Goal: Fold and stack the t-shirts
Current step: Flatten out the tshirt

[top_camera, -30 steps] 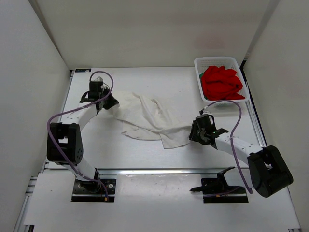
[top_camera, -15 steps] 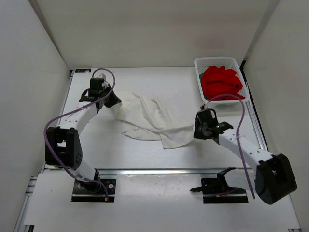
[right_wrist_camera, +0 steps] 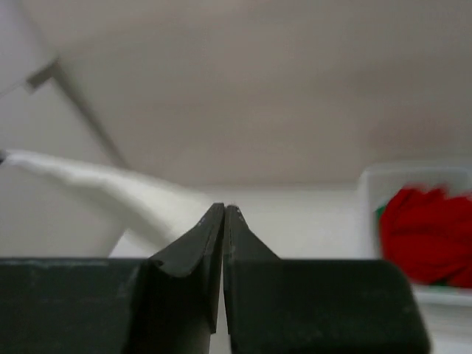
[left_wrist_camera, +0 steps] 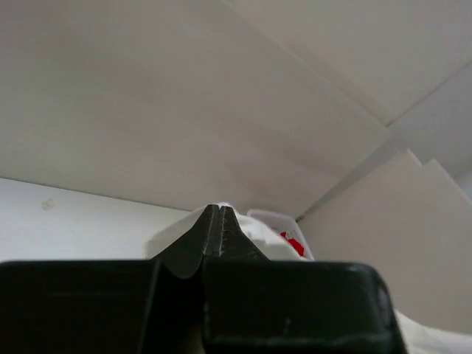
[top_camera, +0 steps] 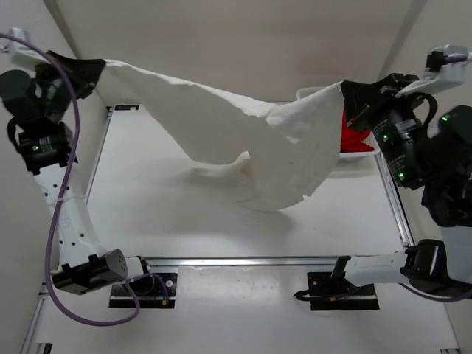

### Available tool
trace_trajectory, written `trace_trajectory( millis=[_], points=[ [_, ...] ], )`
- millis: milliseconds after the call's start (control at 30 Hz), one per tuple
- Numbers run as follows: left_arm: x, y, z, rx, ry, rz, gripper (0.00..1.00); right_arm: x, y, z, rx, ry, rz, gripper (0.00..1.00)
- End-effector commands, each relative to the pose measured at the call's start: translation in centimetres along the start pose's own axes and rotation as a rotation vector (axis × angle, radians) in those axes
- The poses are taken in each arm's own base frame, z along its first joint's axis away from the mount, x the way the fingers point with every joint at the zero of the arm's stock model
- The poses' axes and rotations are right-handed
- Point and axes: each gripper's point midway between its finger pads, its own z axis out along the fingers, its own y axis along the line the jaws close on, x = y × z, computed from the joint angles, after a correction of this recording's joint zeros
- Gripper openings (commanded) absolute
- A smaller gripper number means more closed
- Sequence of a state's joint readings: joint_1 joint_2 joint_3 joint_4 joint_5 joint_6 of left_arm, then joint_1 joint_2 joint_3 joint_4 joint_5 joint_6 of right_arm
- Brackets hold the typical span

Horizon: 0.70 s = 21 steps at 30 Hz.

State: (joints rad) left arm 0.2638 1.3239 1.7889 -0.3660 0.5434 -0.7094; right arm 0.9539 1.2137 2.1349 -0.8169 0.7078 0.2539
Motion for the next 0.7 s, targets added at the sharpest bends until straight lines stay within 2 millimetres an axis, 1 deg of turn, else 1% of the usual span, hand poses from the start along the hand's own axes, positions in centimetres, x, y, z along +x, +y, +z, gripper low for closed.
trace_trajectory(
  millis=[0,33,67,100,133,167,200,233,267,300,333,367,400,433,467,500,533,567,600,633,667],
  points=[
    [-3.5,-3.6,-3.5,0.133,-0.029,-0.029,0.00,-2.9,-0.2,-1.1,0.236,-0.105,-0.239,0.00],
    [-4.2,-4.1,-3.5,0.128,-0.045,-0.019,0.00,-3.9,0.8,-2.9,0.183,-0.130,-0.236,0.00],
    [-4.6,-4.4,-3.4,0.138,-0.054,-0.014,0.00,-4.6,0.5,-3.8,0.215,-0.234,-0.228,0.00],
    [-4.3,-4.3,-3.1,0.147,-0.044,-0.037,0.00,-5.8,0.2,-3.2,0.288,-0.222,-0.227,0.00],
    [-4.4,-4.1,-3.0,0.145,-0.045,-0.045,0.00,-6.5,0.2,-2.2,0.323,-0.221,-0.252,0.00],
    [-3.9,-3.2,-2.6,0.127,-0.037,-0.061,0.00,-7.0,1.8,-0.7,0.276,-0.234,-0.295,0.00],
    [-3.6,-3.0,-2.2,0.112,-0.043,-0.068,0.00,-8.0,2.2,-0.6,0.233,-0.238,-0.329,0.00],
    [-3.2,-1.6,-1.6,0.054,-0.053,-0.066,0.00,-7.3,2.1,1.0,0.288,-0.239,-0.372,0.00],
    [-2.2,-0.8,-0.7,0.033,-0.034,-0.051,0.00,-7.5,2.0,1.4,0.326,-0.247,-0.398,0.00],
    [-1.2,0.2,-0.1,-0.010,-0.025,-0.047,0.00,-6.6,2.5,2.7,0.304,-0.253,-0.414,0.00],
    [-0.4,1.1,0.5,-0.043,-0.016,-0.054,0.00,-4.9,2.7,4.4,0.269,-0.208,-0.536,0.00],
    [0.9,2.0,1.0,-0.070,0.013,-0.045,0.00,-4.1,1.5,6.4,0.284,-0.202,-0.467,0.00],
    [2.0,2.4,1.6,-0.104,0.018,-0.025,0.00,-1.0,2.8,8.4,0.159,-0.114,-0.450,0.00],
    [4.0,3.6,2.4,-0.150,0.052,-0.028,0.00,1.6,1.2,11.0,0.060,-0.011,-0.388,0.00],
    [5.5,5.4,2.8,-0.203,0.073,-0.008,0.00,3.7,-3.5,13.7,0.130,0.071,-0.385,0.00],
    [7.8,6.5,3.3,-0.234,0.118,-0.011,0.00,5.0,-5.4,15.2,0.096,0.108,-0.339,0.00],
    [9.2,7.7,3.9,-0.270,0.134,-0.005,0.00,8.5,-5.6,17.0,0.035,0.165,-0.314,0.00],
    [10.8,10.0,4.6,-0.330,0.155,-0.012,0.00,9.3,-7.9,18.1,0.051,0.175,-0.297,0.00],
    [11.5,10.9,5.1,-0.351,0.165,-0.018,0.00,12.1,-7.8,20.0,-0.032,0.233,-0.255,0.00],
    [13.4,13.0,6.4,-0.387,0.203,-0.033,0.00,11.3,-9.2,20.8,-0.048,0.233,-0.220,0.00],
    [14.7,14.8,7.8,-0.404,0.242,-0.066,0.00,11.9,-11.0,22.8,-0.039,0.270,-0.191,0.00]
  ],
)
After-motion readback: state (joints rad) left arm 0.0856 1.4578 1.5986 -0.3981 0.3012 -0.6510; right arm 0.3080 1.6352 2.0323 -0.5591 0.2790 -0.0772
